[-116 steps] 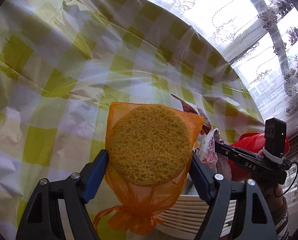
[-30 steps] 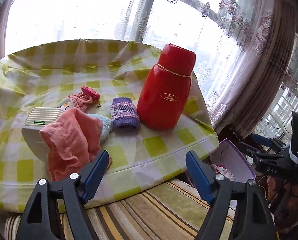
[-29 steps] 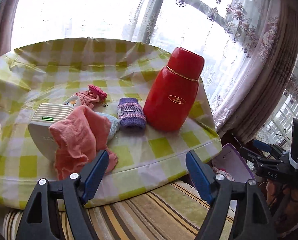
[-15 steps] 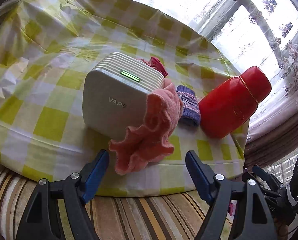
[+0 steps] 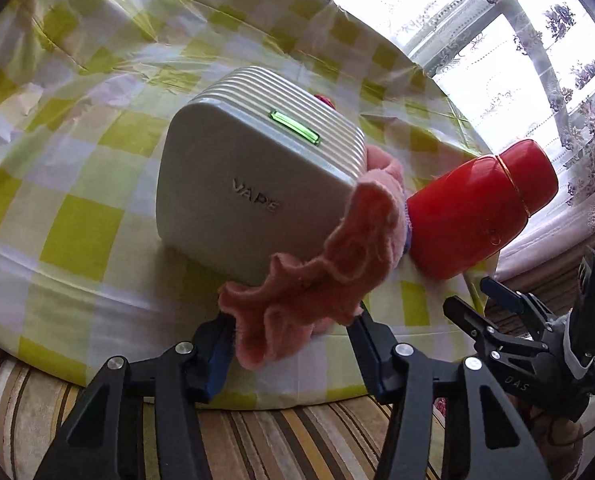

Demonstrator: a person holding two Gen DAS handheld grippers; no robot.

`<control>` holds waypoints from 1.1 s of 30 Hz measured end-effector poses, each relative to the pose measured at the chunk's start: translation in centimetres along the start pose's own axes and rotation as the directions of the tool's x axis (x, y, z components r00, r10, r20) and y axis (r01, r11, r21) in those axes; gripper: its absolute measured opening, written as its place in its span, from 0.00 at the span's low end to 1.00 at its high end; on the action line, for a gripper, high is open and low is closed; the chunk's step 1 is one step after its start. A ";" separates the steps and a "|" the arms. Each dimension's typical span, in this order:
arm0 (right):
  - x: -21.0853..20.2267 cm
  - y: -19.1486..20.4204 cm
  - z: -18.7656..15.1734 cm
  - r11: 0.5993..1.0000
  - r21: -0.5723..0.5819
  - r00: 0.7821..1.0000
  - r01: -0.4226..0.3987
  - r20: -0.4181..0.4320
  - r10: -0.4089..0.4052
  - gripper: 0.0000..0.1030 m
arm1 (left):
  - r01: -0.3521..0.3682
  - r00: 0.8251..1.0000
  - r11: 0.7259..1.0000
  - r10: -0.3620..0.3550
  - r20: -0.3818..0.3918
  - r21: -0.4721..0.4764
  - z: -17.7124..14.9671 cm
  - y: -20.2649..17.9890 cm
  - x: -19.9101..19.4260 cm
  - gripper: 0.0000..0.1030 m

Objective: Organize soft objects
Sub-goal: 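Grasp the pink fuzzy towel with the left tool while the right tool grasps the purple knitted sock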

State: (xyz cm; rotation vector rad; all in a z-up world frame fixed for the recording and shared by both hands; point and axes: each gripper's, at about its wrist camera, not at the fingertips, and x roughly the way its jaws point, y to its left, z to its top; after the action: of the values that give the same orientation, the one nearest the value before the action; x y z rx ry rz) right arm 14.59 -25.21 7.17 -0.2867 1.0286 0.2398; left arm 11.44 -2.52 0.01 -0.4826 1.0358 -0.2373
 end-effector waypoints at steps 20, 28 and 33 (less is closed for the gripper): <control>9.0 4.3 4.7 0.919 -0.364 0.983 0.150 -0.048 -0.179 0.55 | 0.122 0.992 0.992 -0.123 0.020 0.039 0.0 -0.4 0.0 0.20; 9.1 3.8 4.4 0.945 -0.310 0.991 0.103 -0.048 -0.124 0.12 | 0.151 0.987 0.985 -0.155 0.040 0.088 -0.2 -1.3 -0.6 0.12; 6.4 2.6 3.6 0.982 -0.185 0.999 0.045 -0.018 -0.049 0.09 | 0.171 0.981 0.976 -0.181 0.066 0.134 -0.4 -2.3 -1.5 0.10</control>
State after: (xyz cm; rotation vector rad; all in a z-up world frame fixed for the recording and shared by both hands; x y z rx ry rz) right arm 19.83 -21.18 3.09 -0.4820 1.0223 0.2902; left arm 10.43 -4.05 2.09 -0.4639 0.8965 -0.4372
